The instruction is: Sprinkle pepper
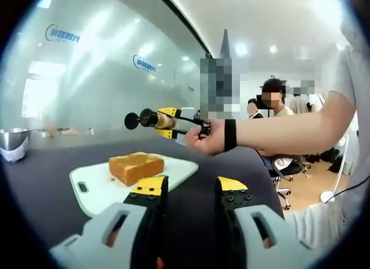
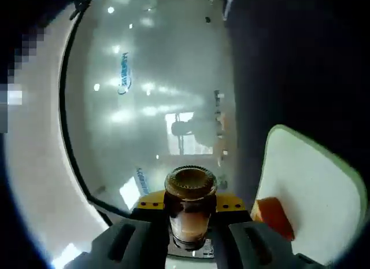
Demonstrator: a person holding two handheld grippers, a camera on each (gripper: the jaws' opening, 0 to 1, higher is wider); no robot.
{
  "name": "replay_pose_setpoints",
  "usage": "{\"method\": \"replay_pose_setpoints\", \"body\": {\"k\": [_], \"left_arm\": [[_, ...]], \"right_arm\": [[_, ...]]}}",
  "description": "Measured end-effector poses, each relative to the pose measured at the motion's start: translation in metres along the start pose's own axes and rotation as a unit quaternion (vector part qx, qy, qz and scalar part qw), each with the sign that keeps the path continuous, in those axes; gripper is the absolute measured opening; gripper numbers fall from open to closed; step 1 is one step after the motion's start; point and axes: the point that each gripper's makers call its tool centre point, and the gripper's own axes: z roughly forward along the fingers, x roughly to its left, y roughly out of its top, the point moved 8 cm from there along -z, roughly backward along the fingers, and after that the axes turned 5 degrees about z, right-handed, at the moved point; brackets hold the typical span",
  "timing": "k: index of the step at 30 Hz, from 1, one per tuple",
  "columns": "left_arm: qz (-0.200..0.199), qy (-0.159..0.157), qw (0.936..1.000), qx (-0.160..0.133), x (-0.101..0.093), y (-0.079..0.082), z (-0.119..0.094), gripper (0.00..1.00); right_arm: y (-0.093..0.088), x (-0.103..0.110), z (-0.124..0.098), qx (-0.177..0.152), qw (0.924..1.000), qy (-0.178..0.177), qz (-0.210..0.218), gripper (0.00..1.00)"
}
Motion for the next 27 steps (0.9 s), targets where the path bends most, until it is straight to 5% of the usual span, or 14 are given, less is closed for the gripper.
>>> {"method": "replay_pose_setpoints", "body": {"k": [6,14,22,24,26,27], "left_arm": [[0.001,-0.003,1.0,0.009,-0.002,-0.001,0.002,0.28],[-0.006,-0.001,1.0,0.004,0.003,0.0,0.001,0.31],[-0.06,0.009,0.995,-0.079,0.017,0.022,-0.004,0.51],[-0.083,-0.007,0.9888,-0.123,0.014,0.035,-0.003,0.55],[-0.09,-0.018,0.9858,-0.141,0.012,0.044,-0.002,0.55],[-0.085,-0.016,0.9865,-0.139,0.012,0.048,0.0,0.55]], "right_arm": [[-0.018,0.015,-0.015,0.01,0.9943,0.052,0.093,0.22],[-0.042,0.024,-0.036,0.021,0.9848,0.089,0.147,0.22],[-0.076,0.023,-0.064,0.045,0.9658,0.129,0.22,0.22],[-0.087,0.022,-0.069,0.055,0.9584,0.137,0.245,0.22],[-0.099,0.022,-0.073,0.066,0.9496,0.144,0.271,0.22],[-0.103,0.023,-0.074,0.067,0.9509,0.151,0.262,0.23]]}}
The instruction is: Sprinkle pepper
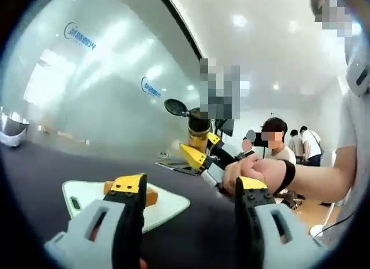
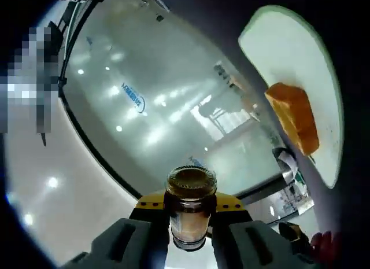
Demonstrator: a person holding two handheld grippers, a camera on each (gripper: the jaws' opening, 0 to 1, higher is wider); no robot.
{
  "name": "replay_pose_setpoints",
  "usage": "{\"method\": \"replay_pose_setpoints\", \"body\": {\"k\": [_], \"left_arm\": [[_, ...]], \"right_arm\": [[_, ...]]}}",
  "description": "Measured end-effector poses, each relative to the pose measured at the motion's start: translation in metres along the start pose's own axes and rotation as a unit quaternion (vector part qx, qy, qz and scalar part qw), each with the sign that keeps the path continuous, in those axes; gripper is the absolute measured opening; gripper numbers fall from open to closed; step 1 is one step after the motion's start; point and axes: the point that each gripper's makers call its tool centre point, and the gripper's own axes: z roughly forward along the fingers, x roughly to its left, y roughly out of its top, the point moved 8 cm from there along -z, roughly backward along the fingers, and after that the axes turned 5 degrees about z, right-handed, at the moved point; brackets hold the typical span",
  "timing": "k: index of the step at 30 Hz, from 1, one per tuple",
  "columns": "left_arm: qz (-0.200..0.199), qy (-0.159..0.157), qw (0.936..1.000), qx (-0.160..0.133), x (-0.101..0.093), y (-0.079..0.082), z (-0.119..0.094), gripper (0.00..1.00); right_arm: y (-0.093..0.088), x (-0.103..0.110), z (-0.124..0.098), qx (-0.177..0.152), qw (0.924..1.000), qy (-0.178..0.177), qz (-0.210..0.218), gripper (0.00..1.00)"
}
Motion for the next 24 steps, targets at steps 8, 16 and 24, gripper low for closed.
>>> {"method": "replay_pose_setpoints", "body": {"k": [8,16,24], "left_arm": [[0.038,-0.028,0.9986,-0.025,-0.013,0.033,0.028,0.58],[0.071,-0.041,0.996,-0.037,-0.025,0.045,0.037,0.59],[0.082,-0.041,0.9946,-0.049,-0.028,0.045,0.044,0.46]], "right_arm": [[-0.036,-0.014,-0.008,0.027,0.9988,0.004,0.039,0.23],[-0.043,-0.028,-0.011,0.032,0.9977,0.002,0.059,0.23],[-0.053,-0.032,-0.014,0.04,0.9973,-0.005,0.061,0.23]]}}
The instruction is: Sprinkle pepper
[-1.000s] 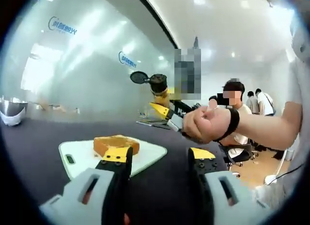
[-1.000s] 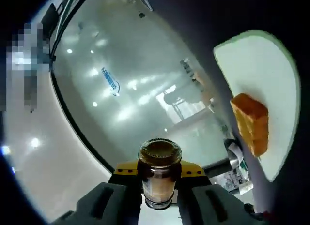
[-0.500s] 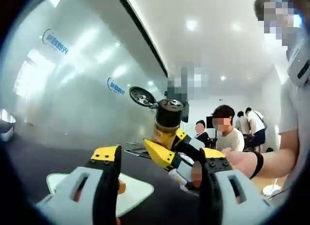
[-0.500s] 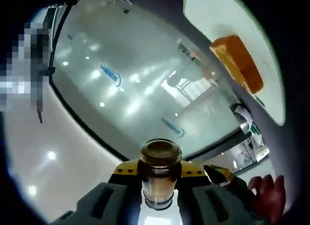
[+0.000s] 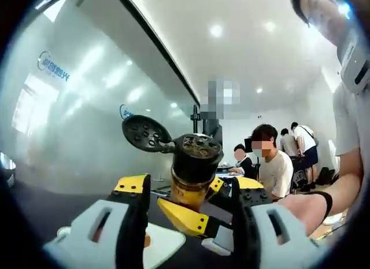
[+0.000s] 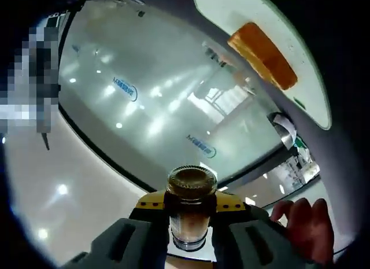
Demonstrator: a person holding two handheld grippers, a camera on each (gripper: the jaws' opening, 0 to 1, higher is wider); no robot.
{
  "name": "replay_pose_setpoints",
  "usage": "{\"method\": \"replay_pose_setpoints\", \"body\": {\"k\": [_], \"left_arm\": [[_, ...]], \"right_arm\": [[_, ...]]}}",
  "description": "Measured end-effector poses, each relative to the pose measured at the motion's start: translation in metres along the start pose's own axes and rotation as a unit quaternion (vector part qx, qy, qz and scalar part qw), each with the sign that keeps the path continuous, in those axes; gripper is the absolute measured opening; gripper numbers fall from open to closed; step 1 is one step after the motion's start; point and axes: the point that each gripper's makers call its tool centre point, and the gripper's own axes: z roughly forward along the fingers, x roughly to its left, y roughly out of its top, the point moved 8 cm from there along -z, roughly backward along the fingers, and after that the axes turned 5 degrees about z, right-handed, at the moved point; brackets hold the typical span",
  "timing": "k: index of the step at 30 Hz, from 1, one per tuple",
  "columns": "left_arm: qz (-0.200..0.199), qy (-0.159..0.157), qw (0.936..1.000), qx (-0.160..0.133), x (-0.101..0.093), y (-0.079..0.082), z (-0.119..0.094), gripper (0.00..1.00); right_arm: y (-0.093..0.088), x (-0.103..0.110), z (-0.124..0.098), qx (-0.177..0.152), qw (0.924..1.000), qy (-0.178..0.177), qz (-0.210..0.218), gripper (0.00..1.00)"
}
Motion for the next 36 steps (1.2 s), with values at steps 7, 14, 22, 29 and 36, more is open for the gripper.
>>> {"method": "replay_pose_setpoints", "body": {"k": [7,14,22,29,36], "left_arm": [[0.027,0.005,0.9993,-0.026,-0.004,0.011,0.0,0.3],[0.041,0.014,0.9987,-0.027,0.0,0.013,-0.001,0.24],[0.061,0.016,0.998,-0.001,-0.004,0.018,-0.004,0.21],[0.076,0.018,0.9969,0.005,-0.006,0.025,-0.002,0.2],[0.034,0.029,0.9988,0.018,-0.002,0.025,-0.008,0.2]], "right_arm": [[-0.005,-0.004,-0.001,0.013,0.9998,-0.012,0.004,0.23],[-0.008,-0.006,0.001,0.014,0.9998,-0.012,0.0,0.23],[-0.01,-0.01,0.0,0.018,0.9998,-0.004,0.01,0.23],[-0.013,-0.007,0.002,0.025,0.9995,0.008,0.016,0.24],[-0.014,-0.011,0.001,0.028,0.9995,-0.017,0.002,0.25]]}}
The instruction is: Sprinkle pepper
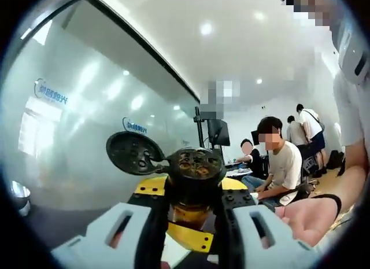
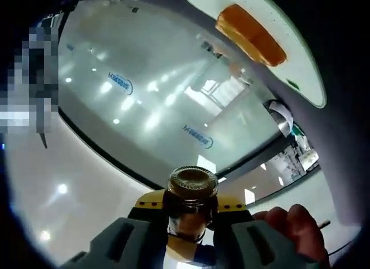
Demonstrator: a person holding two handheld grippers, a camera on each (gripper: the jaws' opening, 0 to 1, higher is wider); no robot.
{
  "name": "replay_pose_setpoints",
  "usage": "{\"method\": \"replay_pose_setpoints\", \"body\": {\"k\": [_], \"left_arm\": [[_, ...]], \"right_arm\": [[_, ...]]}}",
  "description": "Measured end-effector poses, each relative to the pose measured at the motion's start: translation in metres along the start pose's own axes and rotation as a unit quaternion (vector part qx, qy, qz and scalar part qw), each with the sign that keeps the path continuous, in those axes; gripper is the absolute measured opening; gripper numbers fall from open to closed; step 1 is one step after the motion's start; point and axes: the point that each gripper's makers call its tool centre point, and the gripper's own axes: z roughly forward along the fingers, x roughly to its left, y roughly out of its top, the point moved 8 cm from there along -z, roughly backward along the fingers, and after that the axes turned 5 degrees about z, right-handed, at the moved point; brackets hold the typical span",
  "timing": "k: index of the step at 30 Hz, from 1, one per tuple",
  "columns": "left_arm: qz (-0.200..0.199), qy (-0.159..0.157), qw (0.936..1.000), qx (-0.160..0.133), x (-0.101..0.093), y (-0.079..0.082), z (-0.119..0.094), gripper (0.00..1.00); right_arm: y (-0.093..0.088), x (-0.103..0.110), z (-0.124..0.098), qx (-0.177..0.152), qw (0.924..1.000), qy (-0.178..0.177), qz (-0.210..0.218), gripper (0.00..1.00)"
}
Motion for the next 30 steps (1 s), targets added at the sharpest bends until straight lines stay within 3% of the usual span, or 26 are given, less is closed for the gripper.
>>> {"method": "replay_pose_setpoints", "body": {"k": [7,13,18,21,23,25,27,29,30], "left_arm": [[0.007,0.01,0.9999,0.0,0.004,0.003,-0.003,0.2],[-0.022,0.03,0.9988,-0.031,0.017,0.011,-0.006,0.2],[-0.011,0.037,0.999,-0.022,0.021,0.017,-0.007,0.2],[-0.001,0.039,0.9991,-0.018,0.028,0.023,-0.008,0.2],[0.009,0.045,0.9989,-0.002,0.035,0.024,-0.009,0.2],[0.018,0.037,0.999,0.018,0.039,0.025,-0.011,0.2],[0.022,0.035,0.9985,0.037,0.04,0.025,-0.015,0.2],[0.033,0.025,0.9973,0.061,0.037,0.022,-0.019,0.2],[0.04,0.026,0.9963,0.071,0.037,0.02,-0.022,0.2]], "right_arm": [[-0.007,-0.004,0.0,0.002,1.0,-0.002,0.006,0.26],[-0.009,0.0,0.004,-0.002,0.9998,0.016,0.013,0.31],[-0.007,-0.001,0.002,-0.001,1.0,0.01,-0.001,0.33],[-0.001,-0.01,-0.006,0.0,0.9983,-0.037,-0.046,0.32],[0.003,-0.013,-0.01,-0.002,0.9982,-0.042,-0.043,0.32],[0.006,-0.013,-0.014,0.002,0.9953,-0.056,-0.079,0.31],[0.014,-0.005,-0.019,-0.002,0.9884,-0.074,-0.132,0.32],[0.029,0.01,-0.023,-0.033,0.977,-0.069,-0.199,0.33],[0.034,0.018,-0.024,-0.029,0.9726,-0.065,-0.221,0.33]]}}
